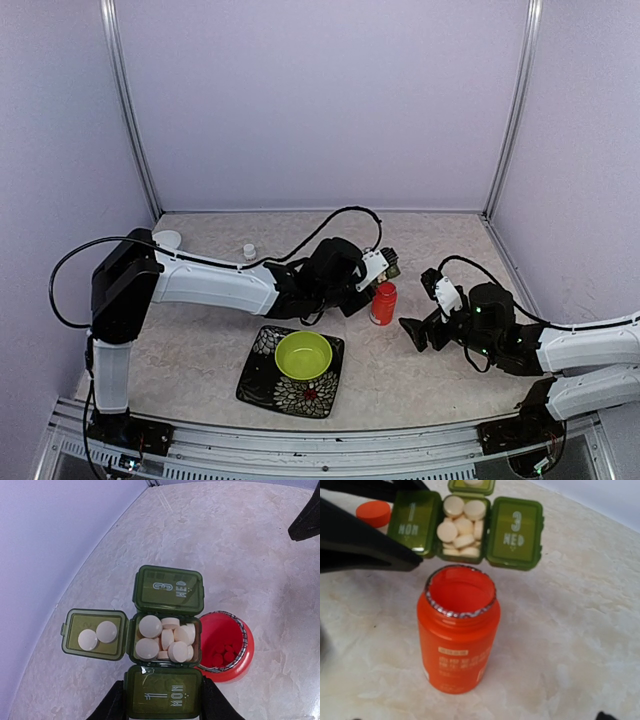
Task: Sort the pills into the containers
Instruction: Pour the pill into the compartment of the pill container.
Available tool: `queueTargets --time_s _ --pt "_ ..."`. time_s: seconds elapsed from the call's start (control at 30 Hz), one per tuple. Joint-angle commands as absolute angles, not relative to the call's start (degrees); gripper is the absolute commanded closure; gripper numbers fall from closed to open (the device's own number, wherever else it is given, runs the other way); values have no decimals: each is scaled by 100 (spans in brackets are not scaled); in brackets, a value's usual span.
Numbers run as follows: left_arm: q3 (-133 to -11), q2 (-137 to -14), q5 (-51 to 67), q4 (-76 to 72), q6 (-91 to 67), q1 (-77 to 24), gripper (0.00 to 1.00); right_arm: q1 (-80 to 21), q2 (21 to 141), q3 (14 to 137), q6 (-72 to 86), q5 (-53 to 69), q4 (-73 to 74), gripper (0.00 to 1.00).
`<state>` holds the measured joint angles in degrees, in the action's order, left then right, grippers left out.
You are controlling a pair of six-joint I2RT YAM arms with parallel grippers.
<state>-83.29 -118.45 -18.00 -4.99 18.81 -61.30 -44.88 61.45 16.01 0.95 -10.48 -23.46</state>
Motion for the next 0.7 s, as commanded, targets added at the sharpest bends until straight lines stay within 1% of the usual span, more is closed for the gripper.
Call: queueTargets --time_s 0.0,0.5,0.67 --pt "-8284 -11515 -1968 -768 2065 -6251 66 -4465 6144 1740 114 -1032 -2364 0" --pt "-8297 -11683 -2509 -900 2355 -6398 66 -4465 6091 1735 123 -1013 -2336 0" --pt "-8288 -11698 -2518 -943 2401 -6398 66 -4460 6084 1730 127 -1006 -2331 0"
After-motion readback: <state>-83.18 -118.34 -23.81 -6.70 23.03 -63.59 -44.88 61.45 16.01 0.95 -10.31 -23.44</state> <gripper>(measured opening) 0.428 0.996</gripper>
